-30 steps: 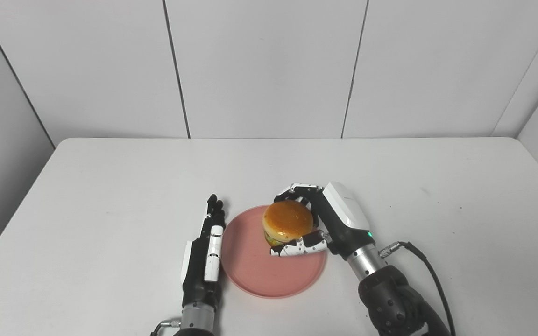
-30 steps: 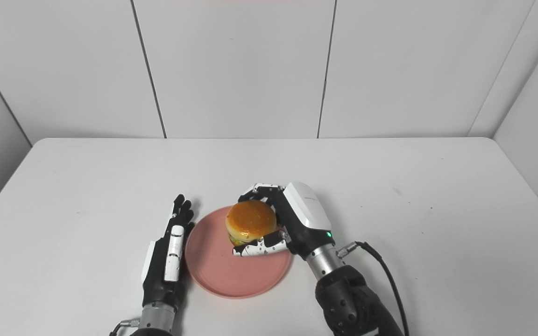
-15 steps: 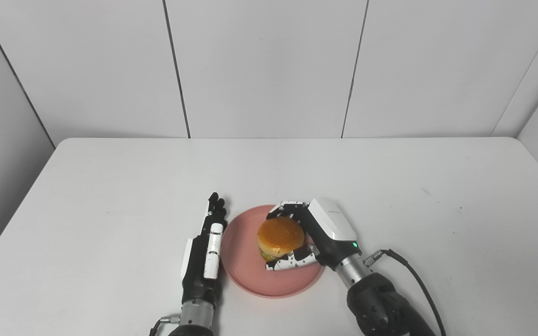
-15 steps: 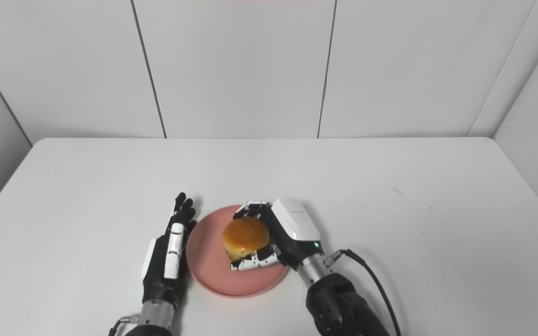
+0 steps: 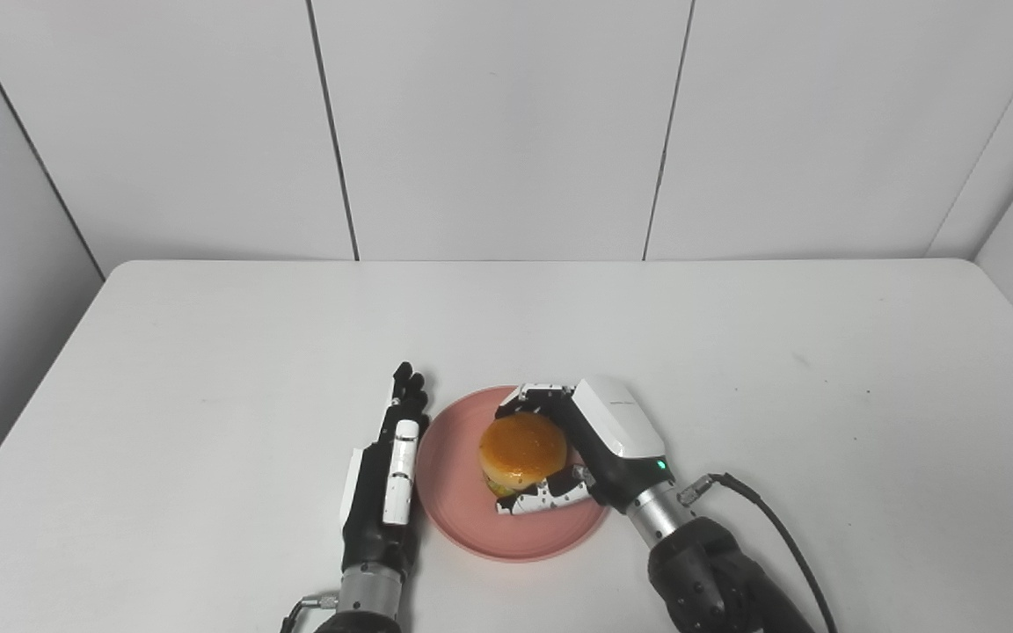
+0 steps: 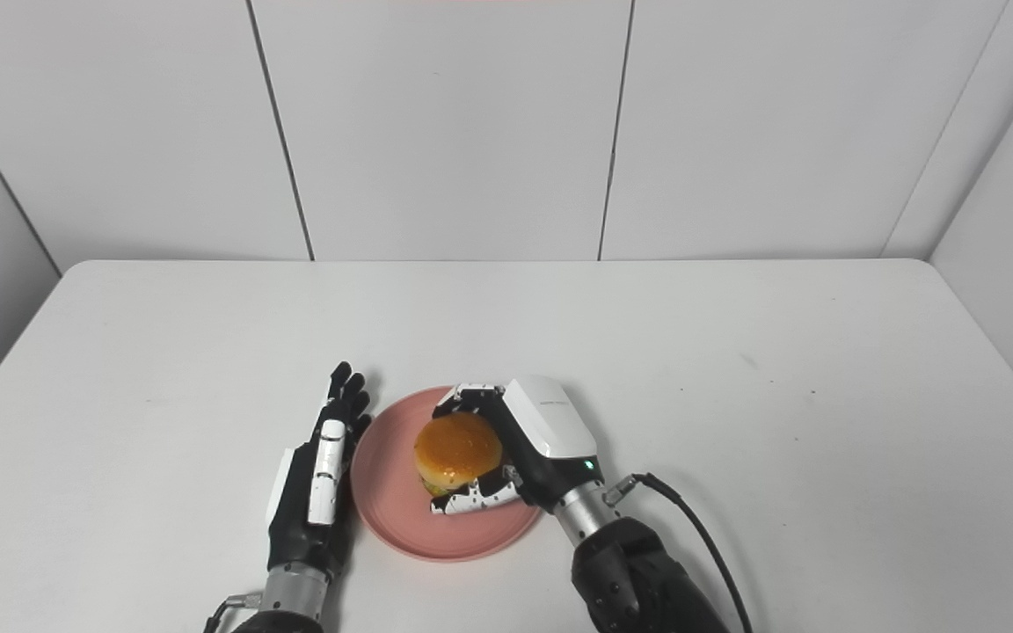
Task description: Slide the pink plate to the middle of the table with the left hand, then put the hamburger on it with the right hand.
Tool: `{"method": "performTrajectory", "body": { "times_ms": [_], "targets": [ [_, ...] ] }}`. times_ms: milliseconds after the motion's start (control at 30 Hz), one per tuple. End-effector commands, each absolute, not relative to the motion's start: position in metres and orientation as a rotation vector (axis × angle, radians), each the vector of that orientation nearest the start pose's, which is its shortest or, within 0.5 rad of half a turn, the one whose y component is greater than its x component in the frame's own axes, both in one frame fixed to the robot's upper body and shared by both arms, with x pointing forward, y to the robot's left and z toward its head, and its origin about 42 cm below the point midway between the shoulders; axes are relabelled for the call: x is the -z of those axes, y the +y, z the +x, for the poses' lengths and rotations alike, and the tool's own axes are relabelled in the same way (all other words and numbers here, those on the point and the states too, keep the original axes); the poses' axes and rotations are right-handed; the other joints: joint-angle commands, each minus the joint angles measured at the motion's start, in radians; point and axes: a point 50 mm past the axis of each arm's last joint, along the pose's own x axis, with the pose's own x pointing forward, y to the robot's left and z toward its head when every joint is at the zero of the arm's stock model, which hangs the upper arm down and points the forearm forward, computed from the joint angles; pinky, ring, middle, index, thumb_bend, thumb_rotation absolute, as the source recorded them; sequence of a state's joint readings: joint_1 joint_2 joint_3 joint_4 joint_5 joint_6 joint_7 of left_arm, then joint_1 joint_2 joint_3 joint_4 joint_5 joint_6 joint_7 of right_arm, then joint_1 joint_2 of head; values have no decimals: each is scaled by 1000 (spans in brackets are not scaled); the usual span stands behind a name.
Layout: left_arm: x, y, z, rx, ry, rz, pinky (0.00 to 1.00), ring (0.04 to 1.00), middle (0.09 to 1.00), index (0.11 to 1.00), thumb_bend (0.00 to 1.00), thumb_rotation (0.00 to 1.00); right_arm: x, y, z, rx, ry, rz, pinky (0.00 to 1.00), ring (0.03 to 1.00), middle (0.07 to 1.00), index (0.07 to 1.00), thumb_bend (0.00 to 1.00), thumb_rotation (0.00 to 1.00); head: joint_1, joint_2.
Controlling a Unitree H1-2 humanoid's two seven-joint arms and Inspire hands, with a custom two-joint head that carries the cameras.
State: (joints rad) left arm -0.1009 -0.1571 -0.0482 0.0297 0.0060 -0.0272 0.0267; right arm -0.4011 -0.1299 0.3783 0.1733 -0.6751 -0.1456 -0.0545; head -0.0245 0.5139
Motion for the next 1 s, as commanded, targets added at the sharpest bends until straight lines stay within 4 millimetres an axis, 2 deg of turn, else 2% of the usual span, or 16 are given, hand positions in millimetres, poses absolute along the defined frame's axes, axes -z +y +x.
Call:
{"method": "performTrajectory", "body": {
  "times_ms": [0, 100, 133, 233, 367, 467, 533, 967],
  "targets": [
    [-89, 139, 299, 44, 62, -136, 1000, 1000, 1000, 1000, 549, 1000, -189, -115, 380, -370, -609, -817, 571, 663, 666, 500, 503, 136, 1, 2],
    [-89, 138, 299, 45, 65, -132, 1000, 1000, 1000, 1000, 553, 1000, -191, -117, 378, -377, -644, -816, 652, 730, 734, 499, 502, 164, 0, 2],
    [-89, 138, 299, 45, 69, -133, 1000, 1000, 1000, 1000, 557, 1000, -192, -118, 378, -379, -653, -819, 701, 767, 768, 709, 565, 408, 1, 1],
    [-90, 138, 298, 42, 69, -117, 1000, 1000, 1000, 1000, 556, 1000, -193, -119, 376, -387, -660, -828, 753, 804, 800, 782, 597, 522, 2, 1],
    [-91, 137, 298, 42, 69, -118, 1000, 1000, 1000, 1000, 558, 1000, -197, -121, 373, -407, -655, -848, 885, 886, 872, 839, 622, 675, 2, 1],
    [-92, 137, 298, 41, 72, -119, 1000, 1000, 1000, 1000, 560, 1000, -198, -123, 372, -422, -651, -870, 942, 917, 896, 852, 626, 684, 3, 0],
    [-92, 137, 298, 42, 72, -120, 1000, 1000, 1000, 1000, 560, 1000, -199, -125, 371, -432, -648, -888, 992, 948, 920, 872, 623, 740, 3, 0],
    [-91, 138, 298, 41, 72, -109, 1000, 1000, 1000, 1000, 560, 1000, -197, -129, 371, -461, -624, -917, 1000, 965, 941, 898, 641, 785, 2, 0]
  ]
}}
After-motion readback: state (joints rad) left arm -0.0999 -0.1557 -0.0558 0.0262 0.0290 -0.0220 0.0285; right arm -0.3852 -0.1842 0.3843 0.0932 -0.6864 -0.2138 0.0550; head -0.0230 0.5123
